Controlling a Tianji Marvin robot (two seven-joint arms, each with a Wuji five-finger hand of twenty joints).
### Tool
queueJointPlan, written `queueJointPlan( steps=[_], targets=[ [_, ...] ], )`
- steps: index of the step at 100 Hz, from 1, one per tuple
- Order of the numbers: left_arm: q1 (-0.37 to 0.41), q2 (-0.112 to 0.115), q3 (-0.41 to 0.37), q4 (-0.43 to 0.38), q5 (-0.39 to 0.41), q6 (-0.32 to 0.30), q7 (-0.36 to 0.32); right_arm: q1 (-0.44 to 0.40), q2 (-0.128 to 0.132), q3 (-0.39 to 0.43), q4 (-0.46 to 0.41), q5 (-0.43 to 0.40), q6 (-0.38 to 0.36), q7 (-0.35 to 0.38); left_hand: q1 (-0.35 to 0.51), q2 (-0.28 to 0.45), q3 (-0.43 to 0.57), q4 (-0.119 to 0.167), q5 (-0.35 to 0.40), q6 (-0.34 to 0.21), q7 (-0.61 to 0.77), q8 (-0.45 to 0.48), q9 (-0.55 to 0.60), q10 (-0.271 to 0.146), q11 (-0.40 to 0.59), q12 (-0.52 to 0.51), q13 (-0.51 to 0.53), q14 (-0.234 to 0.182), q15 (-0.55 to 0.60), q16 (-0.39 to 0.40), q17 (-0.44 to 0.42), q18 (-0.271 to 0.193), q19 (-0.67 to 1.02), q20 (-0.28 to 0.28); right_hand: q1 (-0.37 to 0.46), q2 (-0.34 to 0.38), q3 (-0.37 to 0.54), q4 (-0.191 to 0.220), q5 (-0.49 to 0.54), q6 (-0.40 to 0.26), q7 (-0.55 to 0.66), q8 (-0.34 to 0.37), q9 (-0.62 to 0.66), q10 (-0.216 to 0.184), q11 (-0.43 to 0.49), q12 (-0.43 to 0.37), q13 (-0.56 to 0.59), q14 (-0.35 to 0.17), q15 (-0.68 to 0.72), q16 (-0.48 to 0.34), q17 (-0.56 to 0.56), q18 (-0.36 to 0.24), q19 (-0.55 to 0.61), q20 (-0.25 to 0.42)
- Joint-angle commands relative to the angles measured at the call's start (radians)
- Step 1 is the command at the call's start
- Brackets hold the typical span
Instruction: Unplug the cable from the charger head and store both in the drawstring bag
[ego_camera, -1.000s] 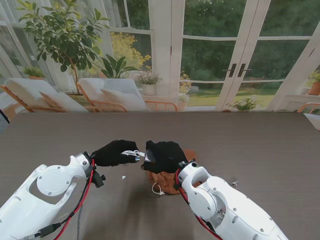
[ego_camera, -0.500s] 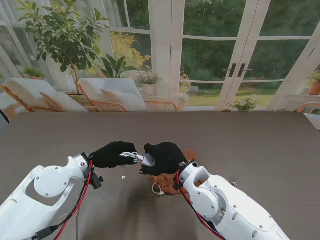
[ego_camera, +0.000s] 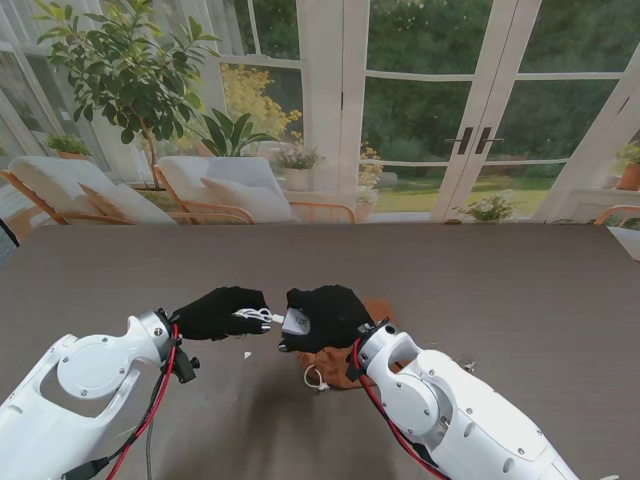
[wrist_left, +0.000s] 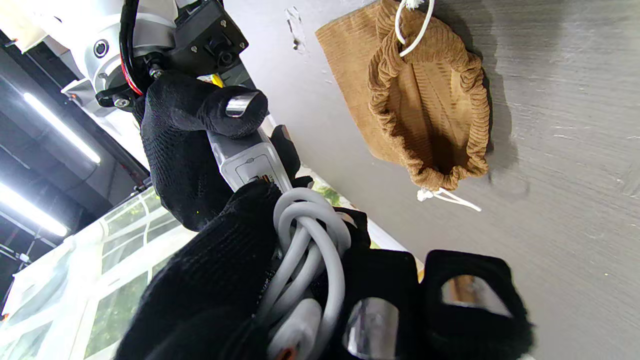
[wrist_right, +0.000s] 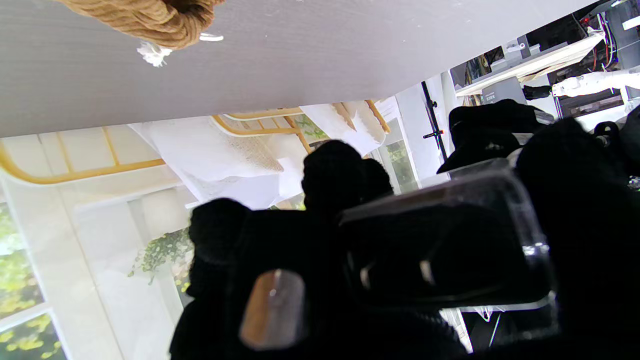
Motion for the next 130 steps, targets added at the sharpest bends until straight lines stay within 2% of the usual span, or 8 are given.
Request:
queueJointPlan(
  steps=[1,10,12,15,40,67,104,130],
  targets=[
    [0.000,0.010,-0.014,-0.003,-0.001,-0.008,-0.025,-0.004,0.004,0.002,0.012,0.001,-0.001,0.016,0.174,0.144,0.205,0.080,0.116,-0.143,0.331,0.070,0.148,-0.052,0.142,0.035,0.034,-0.102,0.136,0.011,0.063,-0.022,0.293,0.002,0.177,0.042,0.409,0.049,0.106,-0.227,0.150,0.068,0.167,-0.039,0.137,0.022,-0.002,-0.209,0.059,0.018,0.479,-0.057,0.087,0.054],
    [0.003,0.011,-0.018,-0.003,0.001,-0.020,-0.026,-0.003,0.003,0.002,0.016,0.006,-0.002,0.016,0.165,0.141,0.215,0.087,0.126,-0.144,0.338,0.079,0.156,-0.059,0.149,0.040,0.035,-0.116,0.137,0.016,0.064,-0.036,0.293,0.014,0.176,0.031,0.424,0.045,0.115,-0.233,0.148,0.076,0.167,-0.026,0.146,0.026,-0.002,-0.214,0.073,0.029,0.483,-0.060,0.103,0.061],
    [0.004,0.011,-0.019,-0.003,0.001,-0.021,-0.026,-0.003,0.003,0.002,0.016,0.006,-0.002,0.015,0.163,0.139,0.217,0.088,0.129,-0.144,0.339,0.080,0.158,-0.060,0.150,0.041,0.035,-0.116,0.137,0.016,0.065,-0.037,0.293,0.015,0.174,0.029,0.427,0.044,0.117,-0.236,0.147,0.078,0.167,-0.036,0.149,0.027,-0.002,-0.217,0.075,0.031,0.483,-0.061,0.106,0.062],
    [0.006,0.011,-0.022,-0.005,0.001,-0.021,-0.026,-0.003,0.003,0.002,0.018,0.007,-0.002,0.015,0.160,0.138,0.221,0.089,0.131,-0.144,0.341,0.082,0.161,-0.061,0.151,0.042,0.035,-0.117,0.137,0.017,0.065,-0.038,0.293,0.018,0.174,0.028,0.429,0.043,0.117,-0.237,0.146,0.079,0.167,-0.024,0.152,0.028,-0.001,-0.221,0.078,0.034,0.485,-0.062,0.110,0.064],
    [0.023,0.013,-0.043,-0.019,0.004,-0.013,-0.031,-0.002,0.003,0.004,0.027,0.014,-0.017,0.017,0.148,0.133,0.237,0.094,0.139,-0.147,0.344,0.087,0.168,-0.066,0.153,0.046,0.035,-0.125,0.138,0.021,0.066,-0.045,0.293,0.030,0.163,0.005,0.461,0.034,0.137,-0.274,0.137,0.108,0.168,-0.028,0.175,0.034,-0.002,-0.227,0.102,0.054,0.489,-0.071,0.134,0.071],
    [0.035,0.008,-0.052,-0.033,0.012,0.005,-0.014,-0.010,0.004,0.008,0.017,0.013,-0.010,0.021,0.149,0.132,0.243,0.092,0.134,-0.144,0.335,0.086,0.163,-0.059,0.146,0.046,0.035,-0.110,0.135,0.022,0.063,-0.036,0.292,0.027,0.180,0.032,0.433,0.037,0.115,-0.249,0.136,0.125,0.167,-0.029,0.168,0.026,-0.001,-0.224,0.099,0.058,0.487,-0.061,0.129,0.067],
    [0.074,-0.003,-0.092,-0.047,0.045,0.013,0.050,-0.045,0.012,-0.032,-0.040,-0.037,0.009,0.016,0.162,0.131,0.236,0.083,0.124,-0.134,0.317,0.072,0.150,-0.034,0.121,0.039,0.034,-0.063,0.128,0.013,0.059,0.010,0.277,0.003,0.208,0.125,0.321,0.063,0.046,-0.231,0.158,0.112,0.161,-0.026,0.060,0.008,-0.004,-0.153,0.012,0.011,0.461,0.015,0.026,0.036],
    [0.097,-0.008,-0.110,-0.047,0.057,0.016,0.072,-0.031,0.012,-0.103,-0.012,-0.077,0.022,-0.010,0.168,0.131,0.232,0.080,0.122,-0.128,0.311,0.066,0.147,-0.025,0.115,0.038,0.034,-0.048,0.126,0.009,0.057,0.026,0.270,-0.004,0.231,0.169,0.256,0.080,0.014,-0.225,0.164,0.092,0.140,-0.024,-0.069,-0.018,-0.005,-0.094,-0.116,-0.058,0.425,0.100,-0.106,-0.006]
  ],
)
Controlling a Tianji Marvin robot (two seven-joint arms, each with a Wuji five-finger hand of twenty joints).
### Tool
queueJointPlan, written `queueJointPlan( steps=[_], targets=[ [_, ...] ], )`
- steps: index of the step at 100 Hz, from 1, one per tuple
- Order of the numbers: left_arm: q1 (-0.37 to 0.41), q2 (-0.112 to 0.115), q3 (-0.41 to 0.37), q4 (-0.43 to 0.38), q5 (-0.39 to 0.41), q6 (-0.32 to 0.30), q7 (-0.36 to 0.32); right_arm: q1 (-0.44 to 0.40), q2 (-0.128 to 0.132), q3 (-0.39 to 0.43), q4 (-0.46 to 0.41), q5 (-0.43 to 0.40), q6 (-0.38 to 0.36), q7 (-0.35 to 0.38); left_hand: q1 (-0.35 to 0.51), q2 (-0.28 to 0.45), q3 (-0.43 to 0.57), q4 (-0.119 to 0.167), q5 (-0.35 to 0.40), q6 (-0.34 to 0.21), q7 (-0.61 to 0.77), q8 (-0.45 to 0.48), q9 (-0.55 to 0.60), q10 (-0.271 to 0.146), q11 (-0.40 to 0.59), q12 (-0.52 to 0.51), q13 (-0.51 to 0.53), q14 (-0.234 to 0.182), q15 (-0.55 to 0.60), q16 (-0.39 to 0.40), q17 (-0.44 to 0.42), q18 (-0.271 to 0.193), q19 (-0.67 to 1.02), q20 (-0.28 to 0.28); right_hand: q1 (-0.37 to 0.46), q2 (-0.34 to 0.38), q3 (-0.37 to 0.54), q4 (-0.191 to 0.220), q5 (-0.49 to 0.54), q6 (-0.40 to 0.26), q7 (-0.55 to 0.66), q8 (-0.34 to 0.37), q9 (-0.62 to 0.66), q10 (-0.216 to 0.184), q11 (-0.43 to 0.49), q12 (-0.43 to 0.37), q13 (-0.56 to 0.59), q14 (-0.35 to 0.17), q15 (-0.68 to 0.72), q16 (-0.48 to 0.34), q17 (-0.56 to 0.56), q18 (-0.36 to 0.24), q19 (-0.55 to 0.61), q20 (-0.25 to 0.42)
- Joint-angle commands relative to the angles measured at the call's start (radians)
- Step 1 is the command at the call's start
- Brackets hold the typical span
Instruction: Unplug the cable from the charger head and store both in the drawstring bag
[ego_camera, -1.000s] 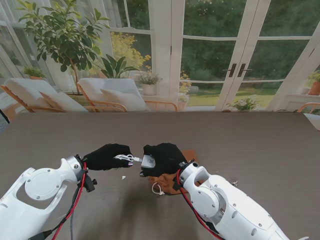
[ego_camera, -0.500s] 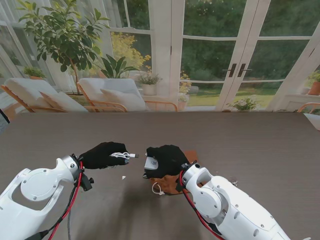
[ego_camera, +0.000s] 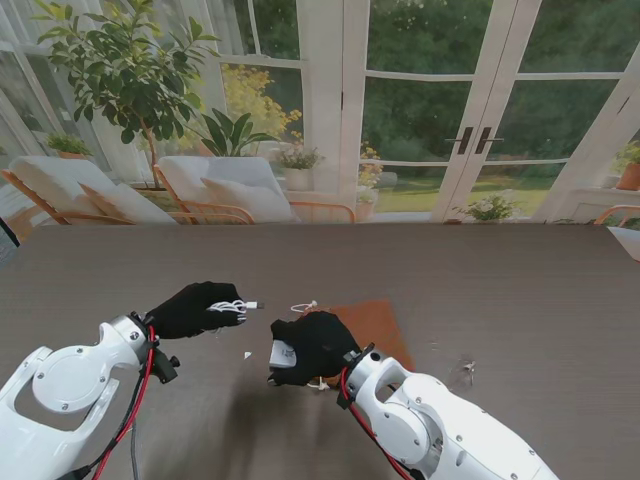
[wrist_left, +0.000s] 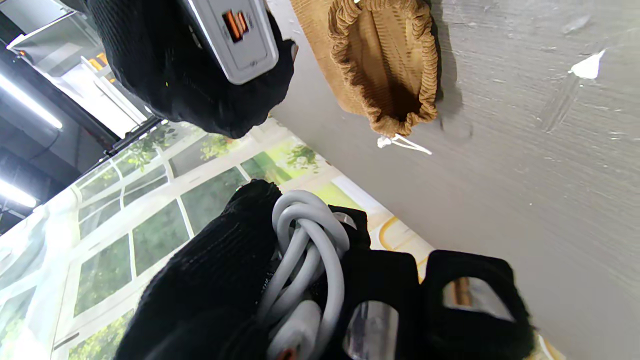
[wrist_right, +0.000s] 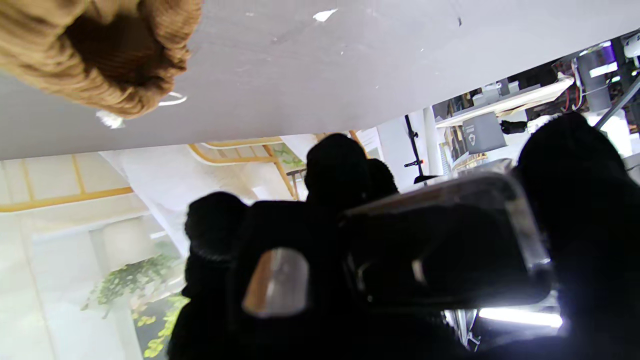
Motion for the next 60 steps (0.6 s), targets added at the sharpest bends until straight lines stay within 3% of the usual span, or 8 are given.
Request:
queueJointPlan(
  steps=[1,14,60],
  targets=[
    [0.010,-0.004,-0.004,-0.003,0.002,0.005,-0.015,-0.001,-0.007,-0.017,0.016,-0.004,-0.003,0.006,0.170,0.131,0.229,0.080,0.114,-0.128,0.310,0.057,0.124,-0.020,0.115,0.023,0.033,-0.050,0.117,0.000,0.051,0.015,0.270,-0.015,0.232,0.196,0.252,0.080,0.003,-0.198,0.157,0.018,0.127,-0.008,-0.016,-0.012,-0.005,-0.080,-0.030,-0.024,0.423,0.039,-0.045,-0.031],
    [0.015,-0.006,-0.007,-0.004,0.002,0.004,-0.006,0.009,-0.009,-0.047,0.040,-0.015,0.002,-0.007,0.170,0.131,0.228,0.080,0.113,-0.127,0.305,0.054,0.123,-0.018,0.114,0.023,0.033,-0.047,0.117,-0.002,0.050,0.019,0.269,-0.017,0.241,0.230,0.202,0.091,-0.017,-0.208,0.147,0.007,0.073,-0.005,-0.065,-0.030,-0.007,-0.024,-0.172,-0.095,0.356,0.090,-0.152,-0.057],
    [0.023,-0.010,-0.012,-0.011,0.000,0.011,0.007,0.077,-0.028,-0.178,0.128,-0.042,0.036,-0.068,0.171,0.131,0.225,0.079,0.109,-0.127,0.301,0.047,0.122,-0.017,0.111,0.023,0.033,-0.046,0.117,-0.005,0.050,0.022,0.269,-0.021,0.242,0.244,0.168,0.101,-0.016,-0.234,0.123,-0.016,-0.011,-0.009,-0.092,-0.069,-0.012,0.015,-0.365,-0.173,0.245,0.072,-0.242,-0.064]
  ],
)
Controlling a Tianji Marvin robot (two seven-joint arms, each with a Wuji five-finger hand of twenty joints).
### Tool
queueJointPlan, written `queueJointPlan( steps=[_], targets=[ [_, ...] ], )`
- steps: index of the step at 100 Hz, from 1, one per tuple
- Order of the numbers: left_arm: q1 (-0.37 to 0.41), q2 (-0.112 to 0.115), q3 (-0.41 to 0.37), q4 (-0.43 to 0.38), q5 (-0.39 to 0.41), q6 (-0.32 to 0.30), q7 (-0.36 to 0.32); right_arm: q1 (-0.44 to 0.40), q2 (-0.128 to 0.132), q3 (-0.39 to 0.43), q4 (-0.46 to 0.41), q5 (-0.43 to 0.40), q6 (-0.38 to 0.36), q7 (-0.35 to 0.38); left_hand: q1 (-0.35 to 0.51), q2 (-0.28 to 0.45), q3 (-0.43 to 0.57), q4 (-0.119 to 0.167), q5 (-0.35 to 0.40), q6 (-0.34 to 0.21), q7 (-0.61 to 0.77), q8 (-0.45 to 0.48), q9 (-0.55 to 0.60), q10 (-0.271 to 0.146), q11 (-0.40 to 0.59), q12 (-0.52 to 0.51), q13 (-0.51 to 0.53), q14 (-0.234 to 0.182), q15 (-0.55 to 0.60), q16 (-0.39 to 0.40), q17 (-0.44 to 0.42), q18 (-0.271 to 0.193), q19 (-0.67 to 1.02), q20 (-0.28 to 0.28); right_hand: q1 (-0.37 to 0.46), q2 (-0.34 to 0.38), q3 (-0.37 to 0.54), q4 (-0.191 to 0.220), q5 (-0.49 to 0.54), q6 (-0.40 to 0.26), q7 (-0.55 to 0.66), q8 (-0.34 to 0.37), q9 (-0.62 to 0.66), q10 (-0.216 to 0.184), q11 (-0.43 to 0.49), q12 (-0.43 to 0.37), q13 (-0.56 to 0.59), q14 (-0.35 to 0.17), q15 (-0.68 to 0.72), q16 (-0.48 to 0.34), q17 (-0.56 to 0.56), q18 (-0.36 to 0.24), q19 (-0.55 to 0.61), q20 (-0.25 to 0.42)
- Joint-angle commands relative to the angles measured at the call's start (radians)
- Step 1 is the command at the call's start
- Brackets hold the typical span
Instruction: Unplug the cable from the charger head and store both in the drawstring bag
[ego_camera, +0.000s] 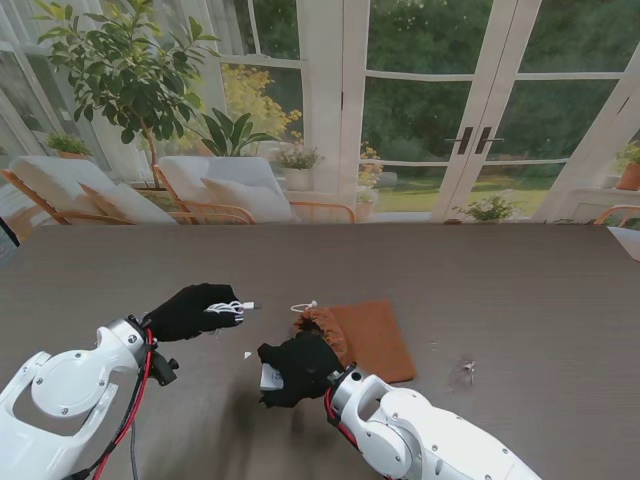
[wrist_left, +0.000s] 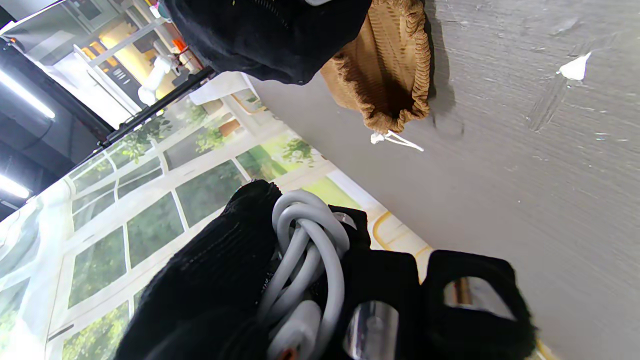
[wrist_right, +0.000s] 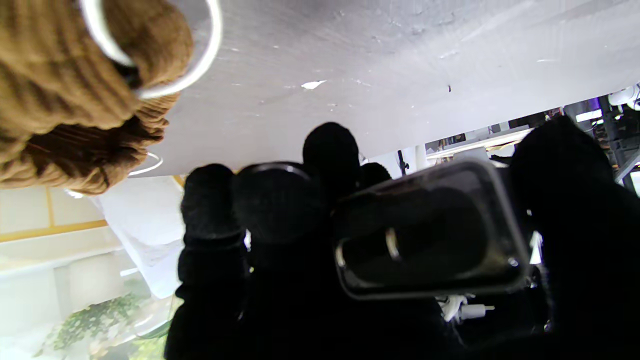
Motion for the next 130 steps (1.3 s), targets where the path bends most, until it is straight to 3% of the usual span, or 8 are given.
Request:
queueJointPlan(
  steps=[1,50,86,130],
  targets=[
    [0.006,-0.005,-0.003,-0.010,-0.002,0.008,-0.016,0.001,-0.009,-0.016,0.006,-0.013,0.000,0.008,0.172,0.131,0.225,0.079,0.109,-0.128,0.301,0.047,0.121,-0.017,0.111,0.023,0.033,-0.047,0.117,-0.005,0.049,0.014,0.268,-0.009,0.227,0.218,0.169,0.101,0.033,-0.237,0.120,-0.003,0.013,-0.030,0.006,-0.019,-0.005,-0.017,-0.024,-0.017,0.242,0.006,-0.023,-0.039],
    [0.029,-0.006,-0.021,-0.023,0.000,0.021,-0.013,0.058,-0.013,-0.129,0.051,-0.076,0.041,-0.024,0.171,0.132,0.224,0.080,0.108,-0.125,0.296,0.042,0.120,-0.014,0.108,0.022,0.033,-0.045,0.116,-0.007,0.049,0.016,0.268,-0.011,0.195,0.236,0.137,0.105,0.027,-0.272,0.068,-0.035,-0.100,-0.053,-0.006,-0.055,-0.010,-0.008,-0.253,-0.082,0.130,-0.026,-0.081,-0.075],
    [0.038,-0.006,-0.027,-0.032,0.002,0.033,-0.016,0.110,-0.027,-0.205,0.109,-0.085,0.057,-0.036,0.172,0.132,0.223,0.080,0.108,-0.123,0.294,0.039,0.120,-0.014,0.108,0.022,0.032,-0.044,0.116,-0.007,0.049,0.017,0.268,-0.012,0.182,0.212,0.151,0.106,0.001,-0.270,0.036,-0.067,-0.157,-0.067,0.011,-0.057,-0.006,-0.038,-0.268,-0.062,0.118,-0.080,-0.061,-0.082],
    [0.045,-0.004,-0.032,-0.037,-0.001,0.045,-0.026,0.158,-0.051,-0.272,0.171,-0.069,0.073,-0.030,0.172,0.133,0.222,0.081,0.106,-0.123,0.292,0.037,0.120,-0.013,0.108,0.022,0.032,-0.044,0.117,-0.007,0.049,0.018,0.268,-0.012,0.147,0.135,0.202,0.107,-0.104,-0.251,-0.018,-0.131,-0.290,-0.050,0.018,-0.031,-0.052,-0.062,-0.260,-0.044,0.062,-0.121,-0.053,-0.083]
  ],
)
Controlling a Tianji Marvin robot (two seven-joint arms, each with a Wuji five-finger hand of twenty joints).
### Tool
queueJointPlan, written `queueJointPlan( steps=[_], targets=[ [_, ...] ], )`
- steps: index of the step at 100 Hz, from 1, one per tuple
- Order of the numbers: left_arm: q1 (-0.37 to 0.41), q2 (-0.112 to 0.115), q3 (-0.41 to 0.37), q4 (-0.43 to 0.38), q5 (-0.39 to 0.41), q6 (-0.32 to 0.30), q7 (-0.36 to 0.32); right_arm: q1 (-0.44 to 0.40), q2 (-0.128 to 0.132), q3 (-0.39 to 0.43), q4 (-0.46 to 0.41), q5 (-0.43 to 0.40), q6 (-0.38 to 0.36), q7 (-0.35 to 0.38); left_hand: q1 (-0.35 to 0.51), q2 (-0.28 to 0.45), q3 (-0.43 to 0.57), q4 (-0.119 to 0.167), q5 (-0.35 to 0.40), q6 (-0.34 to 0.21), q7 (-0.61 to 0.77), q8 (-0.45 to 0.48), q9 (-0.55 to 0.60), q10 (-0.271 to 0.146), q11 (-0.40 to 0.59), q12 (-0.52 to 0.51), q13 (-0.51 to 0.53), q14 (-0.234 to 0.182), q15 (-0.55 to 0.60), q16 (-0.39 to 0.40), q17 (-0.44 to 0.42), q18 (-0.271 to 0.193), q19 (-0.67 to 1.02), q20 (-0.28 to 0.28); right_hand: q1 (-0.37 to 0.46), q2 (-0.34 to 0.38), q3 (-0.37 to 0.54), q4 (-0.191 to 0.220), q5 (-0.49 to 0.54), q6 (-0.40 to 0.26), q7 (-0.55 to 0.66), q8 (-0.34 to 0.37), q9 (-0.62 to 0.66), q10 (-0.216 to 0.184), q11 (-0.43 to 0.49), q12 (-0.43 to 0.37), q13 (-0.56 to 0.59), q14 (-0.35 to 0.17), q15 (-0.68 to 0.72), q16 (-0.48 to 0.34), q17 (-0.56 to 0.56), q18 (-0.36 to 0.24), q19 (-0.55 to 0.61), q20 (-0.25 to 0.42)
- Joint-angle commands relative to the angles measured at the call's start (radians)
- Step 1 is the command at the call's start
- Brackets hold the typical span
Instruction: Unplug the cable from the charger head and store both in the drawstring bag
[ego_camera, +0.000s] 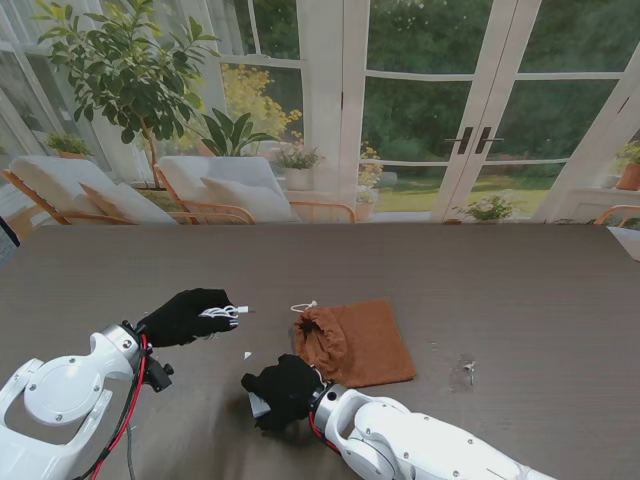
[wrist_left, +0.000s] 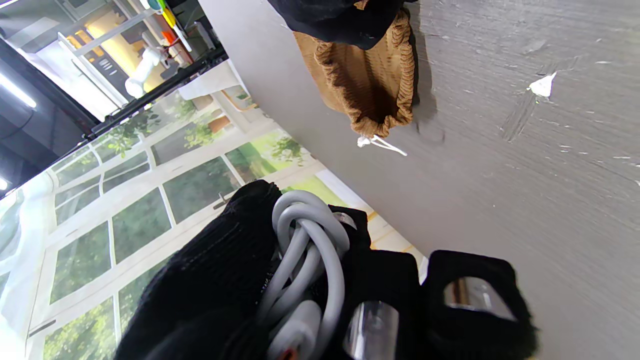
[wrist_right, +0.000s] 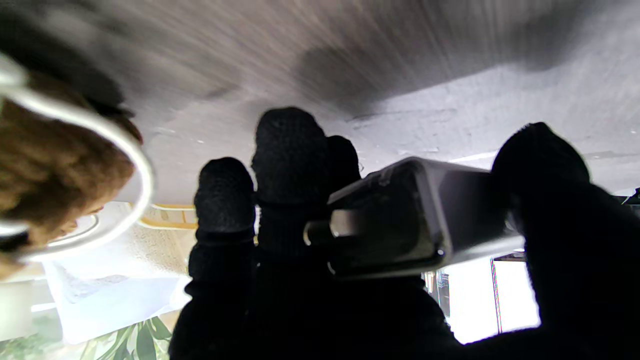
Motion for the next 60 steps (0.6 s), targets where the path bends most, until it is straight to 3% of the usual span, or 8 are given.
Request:
queueJointPlan(
  steps=[1,34,46,49,60],
  targets=[
    [0.004,-0.003,-0.002,-0.005,-0.003,0.005,-0.022,0.006,-0.007,-0.008,0.008,-0.004,0.002,0.017,0.172,0.133,0.221,0.081,0.106,-0.124,0.290,0.040,0.119,-0.013,0.108,0.022,0.032,-0.045,0.117,-0.007,0.049,0.015,0.266,-0.012,0.107,0.091,0.194,0.104,0.014,-0.185,0.052,-0.011,-0.032,-0.032,0.029,0.014,-0.007,-0.036,0.007,0.011,0.062,-0.035,0.012,-0.037],
    [0.005,-0.002,0.000,-0.004,-0.004,0.011,-0.026,0.016,-0.014,-0.026,0.028,0.007,0.005,0.026,0.172,0.133,0.221,0.082,0.106,-0.124,0.290,0.039,0.119,-0.013,0.108,0.022,0.032,-0.045,0.117,-0.007,0.049,0.016,0.266,-0.011,0.023,0.080,0.232,0.139,-0.008,-0.166,-0.042,0.004,-0.121,-0.033,0.028,-0.031,-0.080,-0.029,0.004,-0.004,0.009,-0.026,-0.016,-0.053],
    [0.005,-0.002,0.001,-0.003,-0.004,0.011,-0.027,0.009,-0.002,-0.017,0.006,-0.002,0.008,0.038,0.172,0.133,0.222,0.082,0.106,-0.124,0.290,0.039,0.118,-0.012,0.107,0.022,0.032,-0.045,0.117,-0.007,0.049,0.016,0.266,-0.011,-0.013,0.083,0.248,0.189,-0.022,-0.163,-0.092,0.033,-0.162,-0.033,0.030,-0.055,-0.124,-0.025,-0.011,-0.019,-0.022,-0.021,-0.036,-0.063],
    [0.004,-0.002,0.001,-0.003,-0.004,0.011,-0.028,0.008,0.001,-0.014,0.000,-0.005,0.008,0.043,0.172,0.133,0.222,0.082,0.106,-0.124,0.290,0.039,0.118,-0.012,0.107,0.022,0.032,-0.045,0.117,-0.007,0.049,0.016,0.266,-0.011,-0.027,0.086,0.247,0.223,-0.024,-0.162,-0.125,0.079,-0.176,-0.033,0.033,-0.064,-0.136,-0.021,-0.010,-0.027,-0.031,-0.019,-0.040,-0.069],
    [0.003,-0.001,0.001,-0.002,-0.004,0.010,-0.031,0.001,0.012,-0.004,-0.021,-0.014,0.010,0.059,0.172,0.133,0.221,0.082,0.106,-0.124,0.290,0.039,0.118,-0.012,0.107,0.022,0.032,-0.045,0.117,-0.007,0.049,0.016,0.266,-0.011,-0.039,0.077,0.262,0.262,-0.032,-0.160,-0.146,0.113,-0.199,-0.033,0.030,-0.069,-0.157,-0.021,-0.013,-0.033,-0.049,-0.017,-0.049,-0.075]
  ],
)
